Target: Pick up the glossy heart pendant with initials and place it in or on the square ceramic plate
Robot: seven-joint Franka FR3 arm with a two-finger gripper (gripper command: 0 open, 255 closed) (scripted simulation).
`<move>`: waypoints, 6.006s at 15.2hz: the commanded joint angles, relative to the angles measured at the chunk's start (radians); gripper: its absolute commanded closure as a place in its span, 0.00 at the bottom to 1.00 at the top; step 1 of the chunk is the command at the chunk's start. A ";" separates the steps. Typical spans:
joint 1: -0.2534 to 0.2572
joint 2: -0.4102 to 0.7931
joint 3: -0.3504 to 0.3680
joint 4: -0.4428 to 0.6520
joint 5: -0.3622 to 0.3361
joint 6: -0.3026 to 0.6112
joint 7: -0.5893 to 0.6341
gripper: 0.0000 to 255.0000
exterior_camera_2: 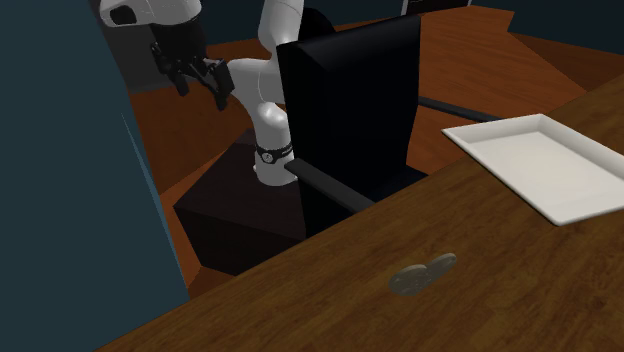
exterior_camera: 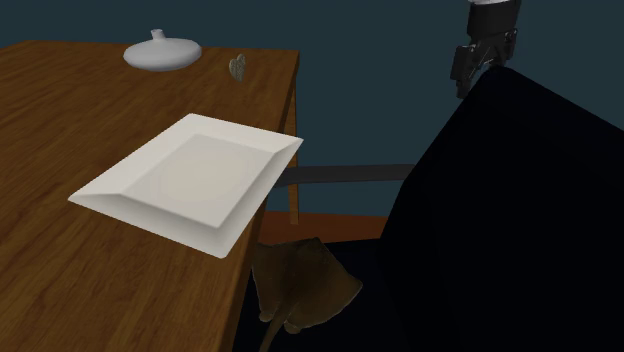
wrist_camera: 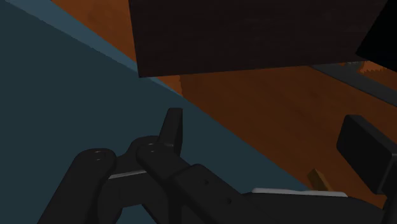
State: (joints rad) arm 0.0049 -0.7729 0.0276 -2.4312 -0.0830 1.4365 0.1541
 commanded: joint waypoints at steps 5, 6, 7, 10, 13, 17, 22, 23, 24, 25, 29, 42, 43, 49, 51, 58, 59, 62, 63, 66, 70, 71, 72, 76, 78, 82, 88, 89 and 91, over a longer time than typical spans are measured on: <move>0.041 0.113 0.019 0.071 0.023 0.084 -0.036 0.00; 0.051 0.141 0.025 0.090 0.028 0.103 -0.045 0.00; 0.061 0.168 0.030 0.111 0.033 0.120 -0.054 0.00; 0.088 0.249 0.047 0.175 0.047 0.168 -0.083 0.00; 0.114 0.326 0.065 0.244 0.058 0.208 -0.111 0.00; 0.147 0.425 0.091 0.344 0.070 0.251 -0.148 0.00; 0.185 0.544 0.127 0.481 0.077 0.287 -0.192 0.00; 0.192 0.568 0.135 0.510 0.078 0.292 -0.200 0.00; 0.200 0.591 0.143 0.539 0.077 0.297 -0.209 0.00; 0.207 0.614 0.151 0.569 0.077 0.301 -0.217 0.00; 0.238 0.706 0.184 0.694 0.071 0.310 -0.248 0.00; 0.357 0.992 0.287 1.121 0.001 0.286 -0.328 0.00; 0.356 0.991 0.286 1.106 0.002 0.301 -0.328 0.00; 0.352 0.990 0.285 1.030 0.002 0.376 -0.327 0.00; 0.353 0.990 0.285 1.030 0.002 0.376 -0.327 0.00; 0.353 0.991 0.285 1.030 0.002 0.376 -0.327 1.00; 0.353 0.991 0.285 1.030 0.002 0.376 -0.327 1.00; 0.353 0.990 0.285 1.030 0.002 0.376 -0.327 1.00; 0.353 0.990 0.285 1.030 0.002 0.376 -0.327 1.00; 0.353 0.990 0.285 1.030 0.002 0.375 -0.327 1.00; 0.357 1.003 0.286 1.088 -0.002 0.330 -0.326 1.00; 0.359 1.008 0.286 1.108 -0.004 0.314 -0.326 1.00; 0.361 1.013 0.286 1.129 -0.006 0.298 -0.325 1.00; 0.370 1.039 0.288 1.221 -0.015 0.231 -0.323 1.00; 0.376 1.056 0.288 1.273 -0.020 0.195 -0.322 1.00; 0.393 1.098 0.289 1.392 -0.036 0.117 -0.320 1.00; 0.437 1.072 0.307 1.397 -0.046 0.085 -0.261 1.00; 0.449 1.057 0.313 1.379 -0.047 0.088 -0.241 1.00; 0.474 1.032 0.326 1.349 -0.050 0.090 -0.201 1.00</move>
State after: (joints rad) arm 0.4651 0.2786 0.3464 -1.0600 -0.1324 1.5253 -0.0708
